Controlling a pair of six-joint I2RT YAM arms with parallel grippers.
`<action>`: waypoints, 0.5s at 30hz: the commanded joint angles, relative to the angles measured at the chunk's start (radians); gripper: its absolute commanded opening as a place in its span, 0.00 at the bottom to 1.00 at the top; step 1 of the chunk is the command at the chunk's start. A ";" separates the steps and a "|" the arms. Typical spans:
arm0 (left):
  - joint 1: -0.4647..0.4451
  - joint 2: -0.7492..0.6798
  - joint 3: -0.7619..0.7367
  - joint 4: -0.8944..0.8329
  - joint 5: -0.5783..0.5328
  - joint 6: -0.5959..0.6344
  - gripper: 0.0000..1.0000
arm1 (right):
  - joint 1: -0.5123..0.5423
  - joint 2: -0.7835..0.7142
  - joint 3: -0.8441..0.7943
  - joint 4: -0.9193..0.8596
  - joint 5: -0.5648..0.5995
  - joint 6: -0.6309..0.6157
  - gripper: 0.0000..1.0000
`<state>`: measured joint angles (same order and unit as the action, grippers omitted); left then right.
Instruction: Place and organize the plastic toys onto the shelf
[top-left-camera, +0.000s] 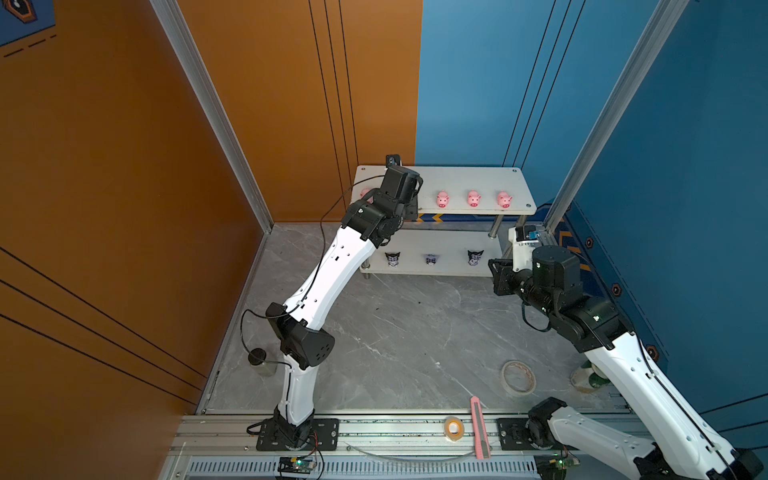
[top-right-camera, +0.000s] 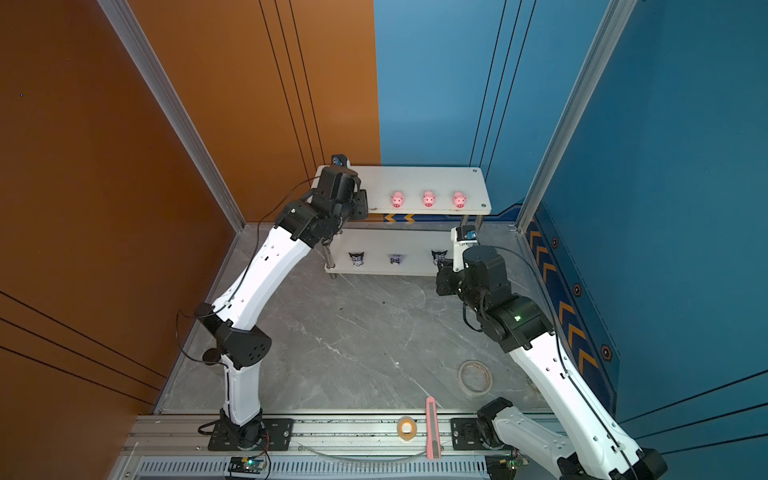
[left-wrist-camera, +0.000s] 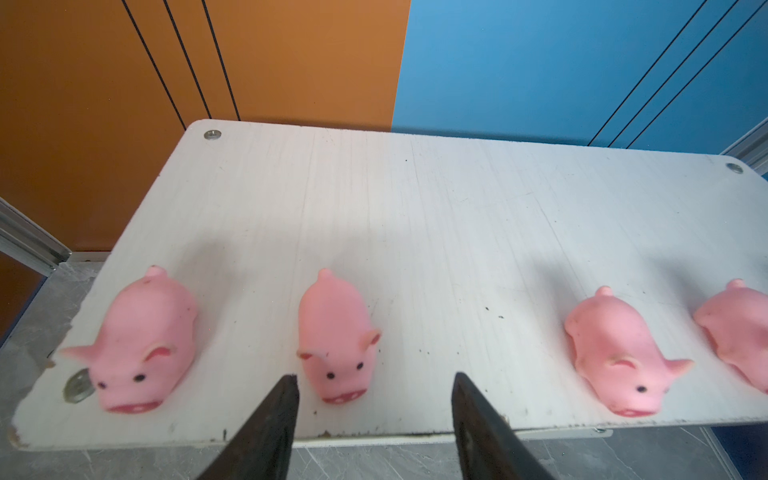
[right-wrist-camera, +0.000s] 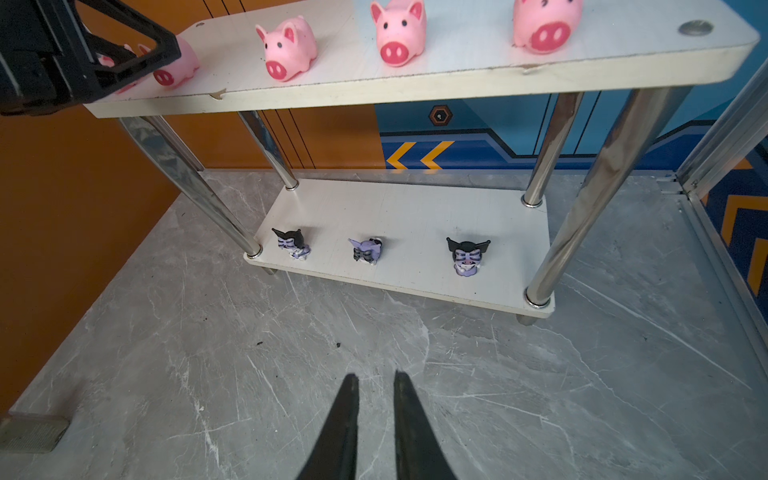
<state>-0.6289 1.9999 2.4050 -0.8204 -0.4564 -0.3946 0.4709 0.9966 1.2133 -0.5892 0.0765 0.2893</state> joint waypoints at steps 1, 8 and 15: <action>0.016 0.023 0.029 -0.012 0.018 -0.015 0.60 | -0.008 -0.002 -0.007 0.029 -0.024 0.011 0.19; 0.031 0.047 0.046 -0.013 0.014 -0.007 0.58 | -0.009 0.001 -0.009 0.035 -0.034 0.013 0.21; 0.048 0.069 0.065 -0.011 0.028 -0.007 0.52 | -0.011 0.012 -0.012 0.038 -0.041 0.014 0.23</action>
<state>-0.5938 2.0483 2.4397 -0.8207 -0.4465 -0.3950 0.4667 1.0008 1.2118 -0.5816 0.0513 0.2897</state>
